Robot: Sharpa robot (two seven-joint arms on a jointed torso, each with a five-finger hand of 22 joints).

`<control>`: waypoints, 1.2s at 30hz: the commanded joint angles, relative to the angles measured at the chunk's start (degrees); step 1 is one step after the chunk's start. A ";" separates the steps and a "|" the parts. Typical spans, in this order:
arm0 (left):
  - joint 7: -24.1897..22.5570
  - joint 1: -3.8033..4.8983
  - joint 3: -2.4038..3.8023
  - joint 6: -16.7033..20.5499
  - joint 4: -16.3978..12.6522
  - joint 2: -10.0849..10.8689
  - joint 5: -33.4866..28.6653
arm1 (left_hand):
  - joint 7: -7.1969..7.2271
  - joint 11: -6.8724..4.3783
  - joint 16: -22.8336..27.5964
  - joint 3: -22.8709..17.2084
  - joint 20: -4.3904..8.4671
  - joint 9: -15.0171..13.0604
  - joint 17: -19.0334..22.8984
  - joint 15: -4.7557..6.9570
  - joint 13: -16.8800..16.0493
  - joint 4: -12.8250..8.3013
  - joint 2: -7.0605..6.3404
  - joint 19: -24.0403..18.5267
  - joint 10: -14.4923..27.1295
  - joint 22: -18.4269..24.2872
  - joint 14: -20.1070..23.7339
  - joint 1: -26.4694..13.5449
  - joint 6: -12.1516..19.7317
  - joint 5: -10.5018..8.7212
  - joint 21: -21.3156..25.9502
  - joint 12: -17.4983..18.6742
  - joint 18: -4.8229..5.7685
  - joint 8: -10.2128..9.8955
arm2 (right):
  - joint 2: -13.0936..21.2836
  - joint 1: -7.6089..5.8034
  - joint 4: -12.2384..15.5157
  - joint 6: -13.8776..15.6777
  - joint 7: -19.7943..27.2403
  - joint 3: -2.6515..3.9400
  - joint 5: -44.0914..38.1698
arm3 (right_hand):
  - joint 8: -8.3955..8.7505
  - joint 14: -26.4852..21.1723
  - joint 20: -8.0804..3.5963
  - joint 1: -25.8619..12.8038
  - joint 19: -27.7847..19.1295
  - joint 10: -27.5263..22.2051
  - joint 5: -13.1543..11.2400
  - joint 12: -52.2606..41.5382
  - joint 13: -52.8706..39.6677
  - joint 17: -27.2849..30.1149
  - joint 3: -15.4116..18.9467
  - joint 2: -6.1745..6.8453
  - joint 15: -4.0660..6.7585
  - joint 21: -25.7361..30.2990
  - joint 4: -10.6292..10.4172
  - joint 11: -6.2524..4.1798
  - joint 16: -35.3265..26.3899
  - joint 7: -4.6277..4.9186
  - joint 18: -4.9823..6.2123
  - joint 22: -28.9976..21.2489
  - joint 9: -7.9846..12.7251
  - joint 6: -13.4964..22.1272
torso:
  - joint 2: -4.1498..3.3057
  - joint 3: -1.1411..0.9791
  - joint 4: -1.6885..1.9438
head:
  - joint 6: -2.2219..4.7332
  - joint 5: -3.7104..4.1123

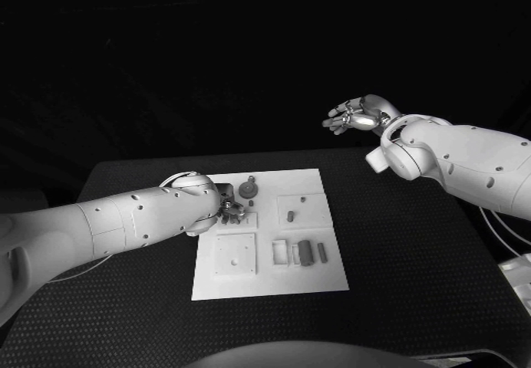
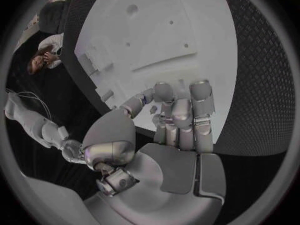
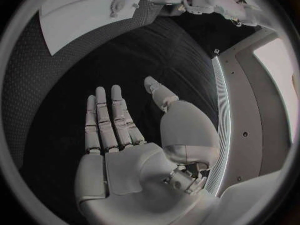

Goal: Assemble the parts on the task board

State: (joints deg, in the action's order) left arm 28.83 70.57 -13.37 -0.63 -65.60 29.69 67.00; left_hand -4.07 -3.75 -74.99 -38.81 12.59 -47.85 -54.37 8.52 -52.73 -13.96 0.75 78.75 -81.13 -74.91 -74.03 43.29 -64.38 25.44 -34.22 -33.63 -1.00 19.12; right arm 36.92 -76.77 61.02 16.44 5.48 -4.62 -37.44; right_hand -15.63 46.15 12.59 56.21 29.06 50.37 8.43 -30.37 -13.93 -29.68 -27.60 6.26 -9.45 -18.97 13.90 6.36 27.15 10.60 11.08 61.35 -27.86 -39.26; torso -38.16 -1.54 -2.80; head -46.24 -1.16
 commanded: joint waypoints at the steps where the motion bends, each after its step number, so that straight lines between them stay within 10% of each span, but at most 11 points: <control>1: 0.34 -0.70 -0.33 -0.54 -0.21 -0.02 0.16 | 2.95 -1.21 -0.34 -0.05 2.43 0.14 0.08 2.49 0.10 -0.48 2.41 1.72 1.79 -1.18 -2.01 1.55 -3.31 0.19 0.13 -0.28 -1.08 -0.32 | 0.00 0.00 0.06 -0.76 0.75 0.03 0.19 | -0.29 -0.14 0.13 0.41 -0.41 -4.28 0.01 0.25 0.12 -0.08 0.37 -0.11 -0.23 0.42 0.08 4.03 -0.27 3.10 -1.15 0.09 0.07 -0.40 | 0.00 0.02 0.01 | -0.07 0.02; 36: 0.34 -1.22 -0.33 -0.37 -1.33 1.05 5.84 | 2.92 -1.15 -0.75 -0.28 2.16 0.36 0.72 2.38 0.63 -1.74 3.59 1.65 1.78 -1.16 -1.80 1.25 -3.55 -0.07 -0.01 -0.44 -0.83 -0.51 | 0.31 0.02 0.18 -1.07 0.90 0.03 0.35 | -0.36 -0.53 0.20 0.48 -0.89 -4.22 0.01 0.21 0.74 -0.40 0.60 -0.07 -0.47 0.94 -0.15 4.04 -0.97 3.12 -1.31 0.33 0.33 -0.36 | 0.00 0.02 0.02 | -0.22 -0.05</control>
State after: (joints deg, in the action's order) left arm 28.16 70.01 -13.25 0.42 -67.18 30.49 71.49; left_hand -4.09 -3.54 -75.43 -38.83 12.60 -47.54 -53.73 8.68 -52.17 -15.11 1.97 78.75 -80.92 -74.93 -73.96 42.07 -64.41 25.22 -34.22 -33.85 -1.00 18.80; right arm 37.18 -76.76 61.09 16.13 5.63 -4.62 -37.19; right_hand -15.80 45.76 12.79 56.21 28.45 46.27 8.44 -30.37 -13.24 -29.99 -27.45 6.26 -9.83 -18.30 13.75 10.23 26.49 10.86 10.22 61.64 -27.61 -39.74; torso -38.14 -1.52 -2.79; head -46.47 -1.26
